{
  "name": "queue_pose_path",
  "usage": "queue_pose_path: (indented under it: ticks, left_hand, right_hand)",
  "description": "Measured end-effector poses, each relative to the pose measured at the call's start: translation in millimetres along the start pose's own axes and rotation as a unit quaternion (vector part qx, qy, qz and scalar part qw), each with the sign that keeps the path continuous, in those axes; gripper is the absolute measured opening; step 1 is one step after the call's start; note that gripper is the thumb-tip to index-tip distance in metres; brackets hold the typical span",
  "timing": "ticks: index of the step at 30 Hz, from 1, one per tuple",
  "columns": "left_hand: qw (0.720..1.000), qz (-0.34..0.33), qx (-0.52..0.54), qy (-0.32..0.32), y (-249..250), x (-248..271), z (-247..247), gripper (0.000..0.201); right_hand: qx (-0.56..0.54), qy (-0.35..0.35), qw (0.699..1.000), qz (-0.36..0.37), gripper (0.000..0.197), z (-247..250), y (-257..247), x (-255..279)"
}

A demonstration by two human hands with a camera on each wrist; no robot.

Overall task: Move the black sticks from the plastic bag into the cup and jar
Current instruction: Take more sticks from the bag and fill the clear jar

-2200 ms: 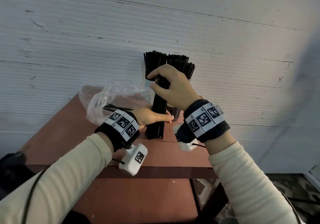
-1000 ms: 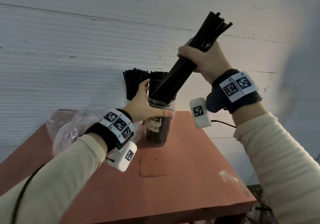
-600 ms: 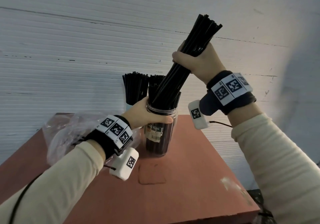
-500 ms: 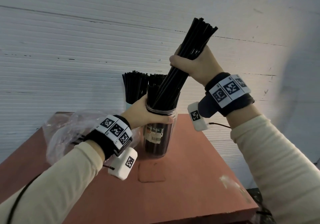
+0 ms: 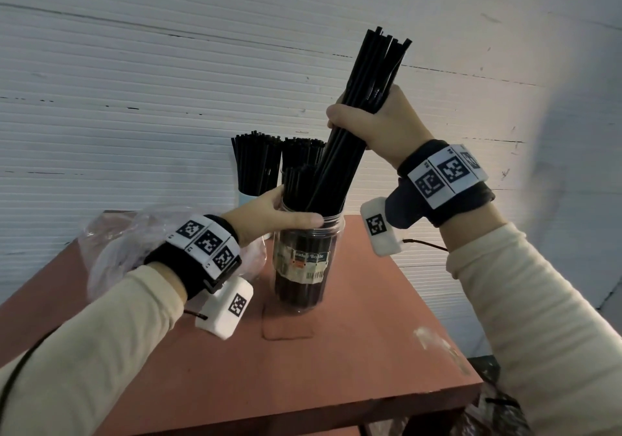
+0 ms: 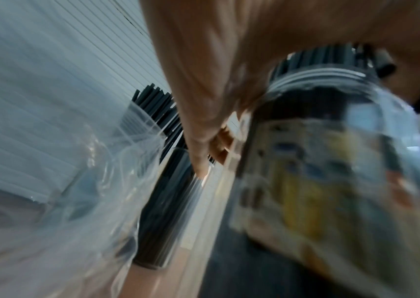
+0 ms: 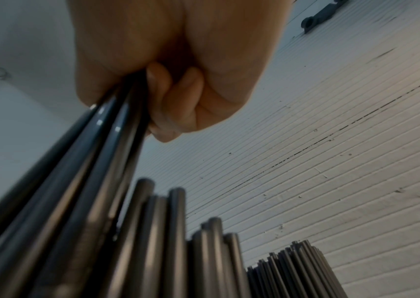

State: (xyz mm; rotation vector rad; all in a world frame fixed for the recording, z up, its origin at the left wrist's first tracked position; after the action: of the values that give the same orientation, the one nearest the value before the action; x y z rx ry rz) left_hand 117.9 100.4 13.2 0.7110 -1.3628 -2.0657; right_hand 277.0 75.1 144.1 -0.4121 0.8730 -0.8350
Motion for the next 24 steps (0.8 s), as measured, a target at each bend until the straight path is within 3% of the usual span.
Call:
queue_pose_path:
  ticks: [3,6,9,13,17,21,24]
  left_hand:
    - [1.000,-0.002,0.017,-0.016,-1.4,-0.2,4.2,0.086]
    - [1.000,-0.007,-0.014,0.016,0.0,-3.7,3.9,0.082]
    - [0.997,-0.034,-0.044,0.060,0.8,-7.3,1.1,0.066]
    - [0.992,-0.044,-0.076,0.089,-3.6,-7.7,3.0,0.064]
    - [0.993,-0.048,-0.084,0.061,3.3,-1.6,1.2,0.064]
    - [1.000,-0.009,-0.002,0.006,5.4,3.0,-0.7,0.072]
    - [0.999,0.000,0.038,0.020,-1.5,6.1,-0.1,0.086]
  right_hand:
    - [-0.009,-0.004,1.000,-0.012,0.024,-0.1,0.1,3.4]
    - [-0.021,0.001,1.000,-0.018,0.023,-0.9,0.5,4.7]
    - [-0.023,-0.001,0.999,-0.024,0.019,-1.6,2.5,3.5]
    - [-0.011,-0.009,1.000,-0.013,0.020,-2.5,0.1,1.1]
    - [-0.007,-0.008,1.000,-0.001,0.019,-3.5,-0.8,-0.5]
    - [0.005,-0.017,1.000,0.010,0.030,-9.9,-1.9,0.6]
    - [0.015,-0.041,0.999,0.021,0.036,-19.2,-0.8,1.5]
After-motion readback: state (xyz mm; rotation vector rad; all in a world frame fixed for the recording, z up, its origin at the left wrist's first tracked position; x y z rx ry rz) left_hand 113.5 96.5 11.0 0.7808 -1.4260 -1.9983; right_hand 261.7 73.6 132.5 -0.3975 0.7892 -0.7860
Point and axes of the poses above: each hand's wrist, its own x-axis away from the middle knuckle, its own z-axis out of the back of the hand, y = z × x, the point moved 3 cm from there along -x, towards the middle knuckle, and after that the axes turned 12 degrees about -y, right-handed, at the moved point
